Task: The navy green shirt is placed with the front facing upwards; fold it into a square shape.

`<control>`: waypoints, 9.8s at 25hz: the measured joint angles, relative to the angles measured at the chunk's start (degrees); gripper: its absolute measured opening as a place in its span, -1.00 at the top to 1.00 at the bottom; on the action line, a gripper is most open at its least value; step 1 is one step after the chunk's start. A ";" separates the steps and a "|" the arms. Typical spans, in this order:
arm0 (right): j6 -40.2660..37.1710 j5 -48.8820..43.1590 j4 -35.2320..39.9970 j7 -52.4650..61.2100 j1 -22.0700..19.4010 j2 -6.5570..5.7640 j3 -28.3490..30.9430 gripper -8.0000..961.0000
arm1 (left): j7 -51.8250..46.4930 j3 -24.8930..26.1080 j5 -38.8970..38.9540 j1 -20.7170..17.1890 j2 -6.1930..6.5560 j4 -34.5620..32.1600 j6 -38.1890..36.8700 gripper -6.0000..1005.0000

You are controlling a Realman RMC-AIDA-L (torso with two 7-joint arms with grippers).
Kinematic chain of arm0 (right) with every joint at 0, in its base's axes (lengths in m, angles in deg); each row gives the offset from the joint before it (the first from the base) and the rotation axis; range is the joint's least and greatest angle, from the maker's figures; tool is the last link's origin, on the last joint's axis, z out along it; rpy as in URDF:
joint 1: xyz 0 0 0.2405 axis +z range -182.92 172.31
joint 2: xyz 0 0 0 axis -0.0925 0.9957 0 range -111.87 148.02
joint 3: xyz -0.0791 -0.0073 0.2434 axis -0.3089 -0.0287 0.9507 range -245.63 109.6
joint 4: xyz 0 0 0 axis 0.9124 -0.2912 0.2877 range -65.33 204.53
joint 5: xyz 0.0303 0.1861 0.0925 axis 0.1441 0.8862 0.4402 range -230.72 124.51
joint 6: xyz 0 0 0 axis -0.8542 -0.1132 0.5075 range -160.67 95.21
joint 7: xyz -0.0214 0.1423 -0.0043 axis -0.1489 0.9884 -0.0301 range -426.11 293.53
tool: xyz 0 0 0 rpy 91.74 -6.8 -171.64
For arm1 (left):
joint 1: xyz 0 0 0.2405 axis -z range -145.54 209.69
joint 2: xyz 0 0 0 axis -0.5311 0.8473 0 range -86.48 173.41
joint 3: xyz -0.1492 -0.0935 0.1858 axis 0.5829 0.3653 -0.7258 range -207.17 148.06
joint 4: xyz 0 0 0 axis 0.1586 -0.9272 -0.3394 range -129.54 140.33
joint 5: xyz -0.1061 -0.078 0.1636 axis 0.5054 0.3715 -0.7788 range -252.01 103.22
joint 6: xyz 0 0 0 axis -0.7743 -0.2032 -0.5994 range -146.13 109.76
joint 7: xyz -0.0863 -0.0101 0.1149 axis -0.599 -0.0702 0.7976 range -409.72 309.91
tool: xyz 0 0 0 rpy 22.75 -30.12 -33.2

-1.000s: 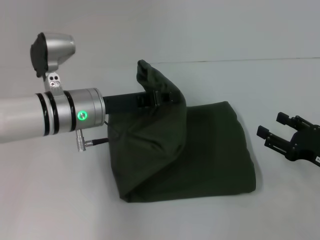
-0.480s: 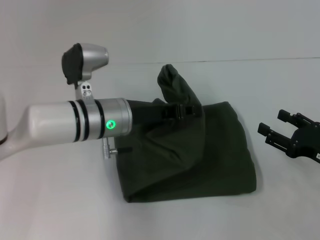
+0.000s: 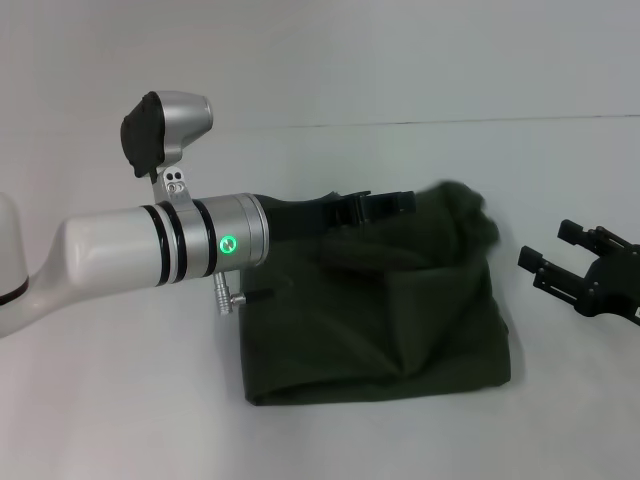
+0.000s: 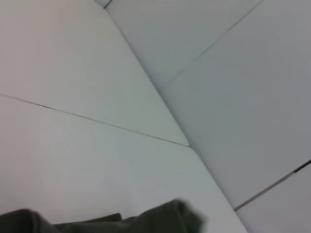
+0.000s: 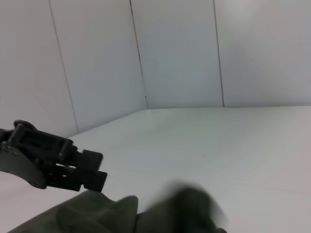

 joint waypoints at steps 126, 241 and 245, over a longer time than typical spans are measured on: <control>27.95 23.81 -6.89 -7.78 12.76 0.80 -29.71 0.91 | 9.02 11.17 2.83 -8.36 0.33 -4.50 -9.77 -0.81; 3.12 29.01 -1.88 -9.75 -3.39 0.36 -28.65 -0.57 | -22.07 15.26 -38.28 -4.39 1.68 -7.10 -13.83 -0.13; 3.11 29.01 -2.16 -9.71 -3.45 0.37 -28.65 -0.56 | -21.75 15.24 -38.22 -4.29 1.60 -7.13 -14.07 0.15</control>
